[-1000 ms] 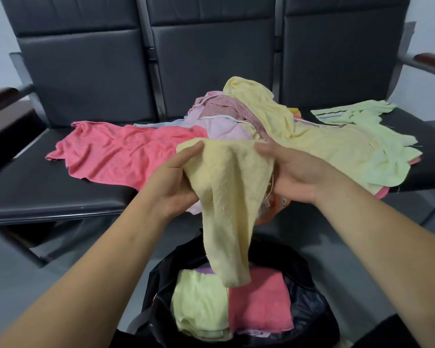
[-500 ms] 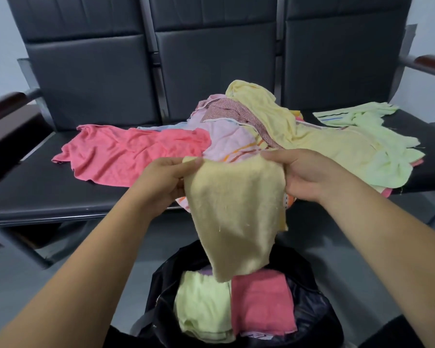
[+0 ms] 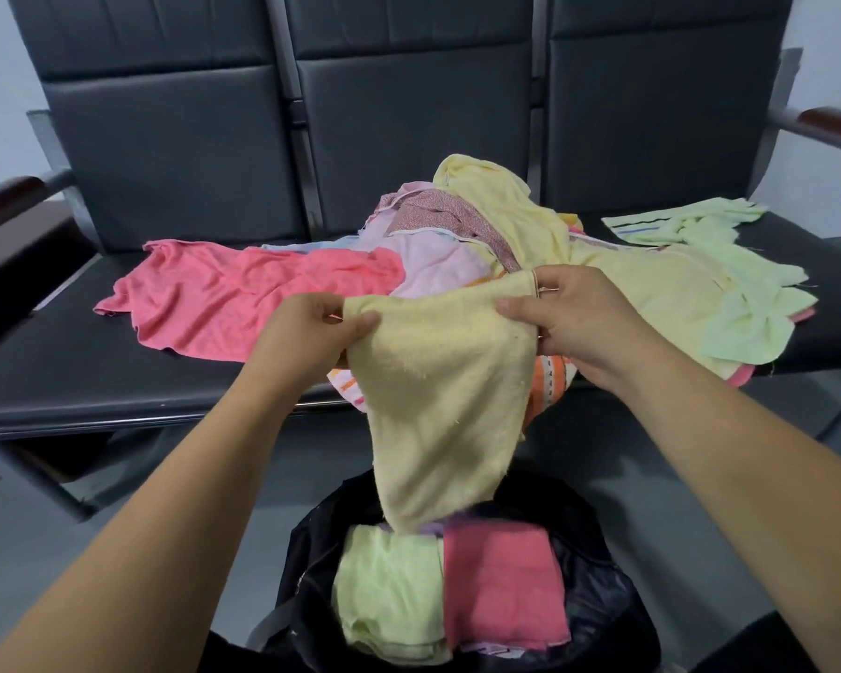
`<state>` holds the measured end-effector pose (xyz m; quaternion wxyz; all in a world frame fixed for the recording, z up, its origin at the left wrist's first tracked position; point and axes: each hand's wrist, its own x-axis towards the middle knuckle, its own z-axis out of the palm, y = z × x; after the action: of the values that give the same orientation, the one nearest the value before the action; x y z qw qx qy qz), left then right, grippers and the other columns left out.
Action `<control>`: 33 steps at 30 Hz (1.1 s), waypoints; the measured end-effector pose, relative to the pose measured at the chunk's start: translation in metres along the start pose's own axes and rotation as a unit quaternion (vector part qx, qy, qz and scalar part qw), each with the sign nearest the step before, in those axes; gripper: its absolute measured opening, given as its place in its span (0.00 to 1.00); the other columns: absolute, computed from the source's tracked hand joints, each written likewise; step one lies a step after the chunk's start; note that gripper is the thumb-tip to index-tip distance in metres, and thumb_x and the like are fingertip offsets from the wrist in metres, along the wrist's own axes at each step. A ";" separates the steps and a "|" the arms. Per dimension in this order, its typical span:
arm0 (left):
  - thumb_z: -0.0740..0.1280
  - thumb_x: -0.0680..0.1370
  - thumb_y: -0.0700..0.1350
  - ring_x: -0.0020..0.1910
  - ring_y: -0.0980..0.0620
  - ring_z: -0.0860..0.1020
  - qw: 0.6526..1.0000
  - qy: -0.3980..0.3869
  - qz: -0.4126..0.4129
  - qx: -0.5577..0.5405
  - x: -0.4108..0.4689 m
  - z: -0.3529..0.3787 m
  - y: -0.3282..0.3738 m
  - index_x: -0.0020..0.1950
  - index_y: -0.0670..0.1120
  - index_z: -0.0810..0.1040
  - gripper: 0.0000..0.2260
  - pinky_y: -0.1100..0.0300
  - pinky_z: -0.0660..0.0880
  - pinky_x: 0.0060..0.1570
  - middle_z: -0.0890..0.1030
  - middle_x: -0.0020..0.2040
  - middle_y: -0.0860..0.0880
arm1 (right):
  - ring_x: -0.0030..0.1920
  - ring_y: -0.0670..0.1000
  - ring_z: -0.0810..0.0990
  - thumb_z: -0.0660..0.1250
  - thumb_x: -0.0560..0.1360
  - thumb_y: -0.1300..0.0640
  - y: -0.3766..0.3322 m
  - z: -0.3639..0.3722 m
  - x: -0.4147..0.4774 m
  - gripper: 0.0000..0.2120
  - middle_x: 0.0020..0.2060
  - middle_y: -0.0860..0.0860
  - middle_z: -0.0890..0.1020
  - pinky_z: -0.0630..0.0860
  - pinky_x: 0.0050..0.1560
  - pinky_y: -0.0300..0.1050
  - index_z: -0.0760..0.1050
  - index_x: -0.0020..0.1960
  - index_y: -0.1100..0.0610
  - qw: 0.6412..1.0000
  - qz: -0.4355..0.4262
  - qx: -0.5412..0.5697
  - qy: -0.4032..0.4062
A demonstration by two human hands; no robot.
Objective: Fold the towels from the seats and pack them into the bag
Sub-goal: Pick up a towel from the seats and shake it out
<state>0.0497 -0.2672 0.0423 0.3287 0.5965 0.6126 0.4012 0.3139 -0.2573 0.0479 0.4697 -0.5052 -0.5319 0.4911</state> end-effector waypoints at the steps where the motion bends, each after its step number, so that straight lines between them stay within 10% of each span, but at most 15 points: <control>1: 0.72 0.78 0.45 0.38 0.47 0.83 0.998 -0.010 -0.032 -0.055 -0.001 0.000 0.001 0.45 0.41 0.83 0.07 0.56 0.83 0.42 0.85 0.39 0.43 | 0.42 0.54 0.86 0.72 0.75 0.66 0.001 0.000 0.001 0.03 0.41 0.56 0.86 0.84 0.43 0.49 0.82 0.49 0.62 0.999 0.017 0.033 0.000; 7: 0.71 0.71 0.40 0.44 0.49 0.84 0.929 -0.115 -0.061 -0.347 -0.002 -0.003 0.007 0.56 0.39 0.82 0.14 0.59 0.81 0.47 0.85 0.47 0.45 | 0.56 0.54 0.83 0.70 0.73 0.66 -0.005 -0.008 0.004 0.15 0.55 0.60 0.84 0.81 0.58 0.46 0.78 0.59 0.69 0.948 0.087 0.281 -0.122; 11: 0.73 0.76 0.41 0.33 0.59 0.77 0.998 -0.030 0.048 -0.017 -0.004 -0.008 0.004 0.46 0.42 0.81 0.03 0.70 0.73 0.38 0.82 0.36 0.51 | 0.48 0.55 0.85 0.70 0.75 0.68 -0.003 -0.012 0.002 0.04 0.46 0.58 0.86 0.83 0.53 0.51 0.80 0.50 0.64 0.990 0.056 0.120 -0.052; 14: 0.71 0.79 0.47 0.29 0.53 0.69 0.978 0.018 0.099 0.183 -0.002 -0.005 0.002 0.45 0.42 0.75 0.10 0.60 0.65 0.31 0.74 0.31 0.50 | 0.42 0.52 0.85 0.71 0.77 0.64 -0.003 -0.009 0.000 0.03 0.42 0.54 0.86 0.82 0.48 0.53 0.80 0.45 0.58 0.998 0.044 0.025 -0.023; 20: 0.71 0.79 0.48 0.40 0.45 0.79 0.987 -0.023 -0.032 -0.157 -0.001 0.000 0.007 0.46 0.40 0.82 0.11 0.45 0.80 0.53 0.80 0.42 0.40 | 0.45 0.52 0.85 0.68 0.77 0.65 -0.006 -0.008 0.001 0.03 0.45 0.56 0.86 0.84 0.48 0.47 0.81 0.49 0.63 0.963 0.120 0.231 -0.061; 24: 0.72 0.72 0.44 0.41 0.52 0.80 0.945 -0.089 -0.037 -0.313 0.000 -0.004 0.007 0.51 0.41 0.83 0.10 0.61 0.79 0.46 0.82 0.44 0.46 | 0.59 0.54 0.83 0.70 0.72 0.65 -0.010 -0.014 0.003 0.17 0.58 0.60 0.84 0.81 0.59 0.47 0.79 0.61 0.67 0.937 0.118 0.310 -0.113; 33: 0.73 0.78 0.42 0.41 0.52 0.79 0.994 0.015 0.047 -0.100 -0.002 -0.006 0.006 0.43 0.52 0.82 0.06 0.56 0.75 0.48 0.84 0.40 0.48 | 0.43 0.52 0.86 0.72 0.75 0.65 -0.009 -0.011 0.000 0.03 0.43 0.54 0.86 0.83 0.43 0.48 0.81 0.45 0.59 0.995 0.017 0.102 0.017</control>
<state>0.0472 -0.2701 0.0501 0.3583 0.5827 0.5458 0.4839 0.3237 -0.2568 0.0577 0.5193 -0.4721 -0.4626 0.5417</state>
